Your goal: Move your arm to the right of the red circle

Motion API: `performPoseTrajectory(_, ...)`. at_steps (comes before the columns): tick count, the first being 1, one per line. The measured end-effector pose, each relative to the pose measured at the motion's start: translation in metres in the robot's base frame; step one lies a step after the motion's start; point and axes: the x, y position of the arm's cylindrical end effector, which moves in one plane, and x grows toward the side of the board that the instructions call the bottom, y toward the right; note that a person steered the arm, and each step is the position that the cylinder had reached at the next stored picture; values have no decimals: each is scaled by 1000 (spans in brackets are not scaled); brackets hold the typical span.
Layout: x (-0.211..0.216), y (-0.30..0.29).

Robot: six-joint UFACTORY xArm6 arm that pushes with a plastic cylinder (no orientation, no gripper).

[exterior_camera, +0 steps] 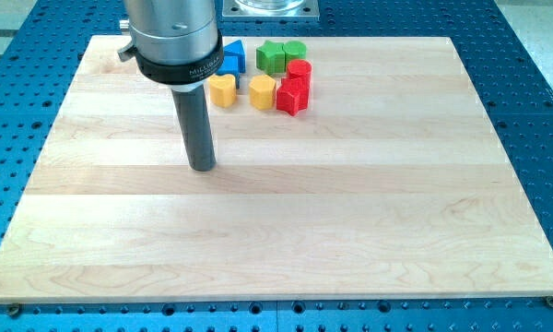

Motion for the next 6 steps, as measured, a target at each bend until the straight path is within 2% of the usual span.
performPoseTrajectory(2, 16, -7)
performPoseTrajectory(4, 12, -8)
performPoseTrajectory(5, -19, 53)
performPoseTrajectory(6, -35, 143)
